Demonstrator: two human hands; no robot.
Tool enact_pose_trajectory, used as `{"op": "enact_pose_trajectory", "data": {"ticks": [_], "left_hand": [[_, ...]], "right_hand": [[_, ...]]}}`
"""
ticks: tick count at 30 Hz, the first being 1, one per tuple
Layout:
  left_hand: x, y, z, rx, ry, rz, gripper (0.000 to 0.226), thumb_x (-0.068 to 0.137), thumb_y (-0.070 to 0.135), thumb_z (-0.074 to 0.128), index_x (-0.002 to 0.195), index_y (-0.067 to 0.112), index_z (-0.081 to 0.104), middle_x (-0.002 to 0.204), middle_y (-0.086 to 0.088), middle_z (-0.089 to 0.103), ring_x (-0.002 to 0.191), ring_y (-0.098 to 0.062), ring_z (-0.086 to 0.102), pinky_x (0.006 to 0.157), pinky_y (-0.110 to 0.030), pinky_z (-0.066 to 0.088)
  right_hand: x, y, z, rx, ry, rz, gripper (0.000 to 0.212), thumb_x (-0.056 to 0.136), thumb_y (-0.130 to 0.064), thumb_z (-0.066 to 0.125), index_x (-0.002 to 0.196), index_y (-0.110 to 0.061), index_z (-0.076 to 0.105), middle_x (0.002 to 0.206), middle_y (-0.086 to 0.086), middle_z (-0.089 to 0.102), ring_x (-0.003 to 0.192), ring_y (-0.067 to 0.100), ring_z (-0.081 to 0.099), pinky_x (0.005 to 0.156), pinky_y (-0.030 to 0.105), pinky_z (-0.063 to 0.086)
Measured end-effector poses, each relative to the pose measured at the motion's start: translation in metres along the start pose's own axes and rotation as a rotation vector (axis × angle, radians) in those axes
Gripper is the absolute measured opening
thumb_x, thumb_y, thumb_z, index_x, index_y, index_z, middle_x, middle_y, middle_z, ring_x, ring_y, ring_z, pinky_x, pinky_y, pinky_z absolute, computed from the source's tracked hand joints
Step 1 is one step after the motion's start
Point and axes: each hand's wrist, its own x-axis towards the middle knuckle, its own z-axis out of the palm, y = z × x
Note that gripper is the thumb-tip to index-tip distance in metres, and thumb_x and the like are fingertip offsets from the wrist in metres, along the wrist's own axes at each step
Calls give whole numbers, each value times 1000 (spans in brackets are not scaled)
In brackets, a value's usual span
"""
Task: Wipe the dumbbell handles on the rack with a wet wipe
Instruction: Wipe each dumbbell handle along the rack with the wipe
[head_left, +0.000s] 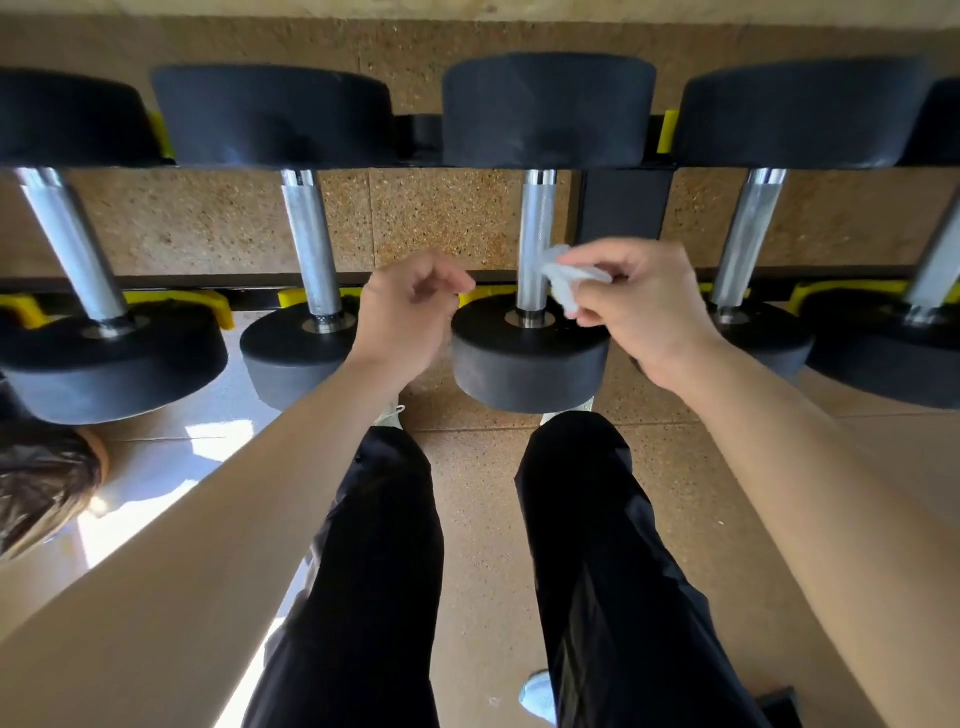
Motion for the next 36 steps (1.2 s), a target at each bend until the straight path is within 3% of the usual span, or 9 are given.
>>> {"op": "enact_pose_trajectory", "data": {"ticks": [3, 7, 10, 13, 17, 22, 25, 28, 36], "left_hand": [[-15, 2, -26, -80, -11, -15, 34, 91, -3, 60, 93, 28, 73, 98, 12, 73, 88, -15, 68, 83, -34, 56], [-39, 1, -66, -252, -227, 73, 41, 91, -1, 68, 117, 30, 67, 123, 6, 69, 107, -9, 68, 88, -20, 52], [-48, -7, -95, -314, -246, 69, 28, 88, -4, 70, 116, 3, 68, 113, -9, 73, 105, -15, 70, 91, -23, 53], [-47, -19, -122, -320, -166, 10, 19, 84, -3, 76, 101, 1, 67, 96, -11, 74, 88, -15, 70, 86, -26, 57], [-28, -35, -152, -247, -49, -18, 19, 83, -3, 77, 88, 13, 68, 85, -6, 75, 79, -17, 71, 80, -32, 58], [18, -46, -162, -52, 248, 6, 27, 87, 13, 74, 103, 29, 60, 87, 1, 76, 77, -15, 75, 76, -44, 62], [39, -45, -141, 27, 324, 53, 21, 89, 19, 71, 93, 36, 59, 80, 5, 74, 76, -13, 73, 77, -41, 61], [43, -46, -123, 228, 358, 91, 4, 91, 20, 68, 92, 24, 68, 81, 8, 67, 78, -15, 67, 74, -33, 56], [9, -66, -135, 501, 144, 57, 20, 85, 18, 77, 104, 12, 77, 97, -1, 75, 89, -19, 70, 83, -27, 54]], "right_hand": [[-12, -16, 31, 158, -65, 57, 33, 83, 10, 66, 105, -12, 78, 101, 7, 74, 84, 21, 74, 72, 30, 62], [-27, -42, 77, 288, -176, 74, 29, 81, 10, 70, 100, -10, 77, 97, 12, 75, 84, 21, 73, 74, 30, 62], [-34, -60, 110, 347, -190, 59, 23, 81, 10, 72, 97, -7, 70, 98, 17, 74, 82, 20, 71, 70, 28, 60], [-34, -73, 144, 372, -180, 27, 23, 81, 9, 73, 97, -6, 65, 98, 21, 73, 77, 19, 70, 65, 25, 57], [-26, -75, 172, 224, -146, -27, 22, 82, -7, 77, 100, -17, 69, 96, 2, 74, 83, 13, 72, 70, 24, 58], [-11, -39, 181, -196, -147, -75, 31, 83, -31, 77, 113, -24, 71, 109, -15, 68, 101, 0, 61, 91, 17, 46], [-10, -21, 187, -245, -203, -83, 29, 83, -38, 77, 108, -25, 73, 105, -16, 70, 101, -2, 61, 88, 14, 43], [-8, -9, 186, -248, -194, -125, 26, 83, -45, 76, 102, -27, 75, 100, -16, 69, 99, 2, 62, 88, 22, 46], [-6, -5, 184, -256, -204, -175, 28, 82, -51, 74, 98, -28, 75, 103, -12, 65, 111, 16, 53, 101, 39, 41]]}}
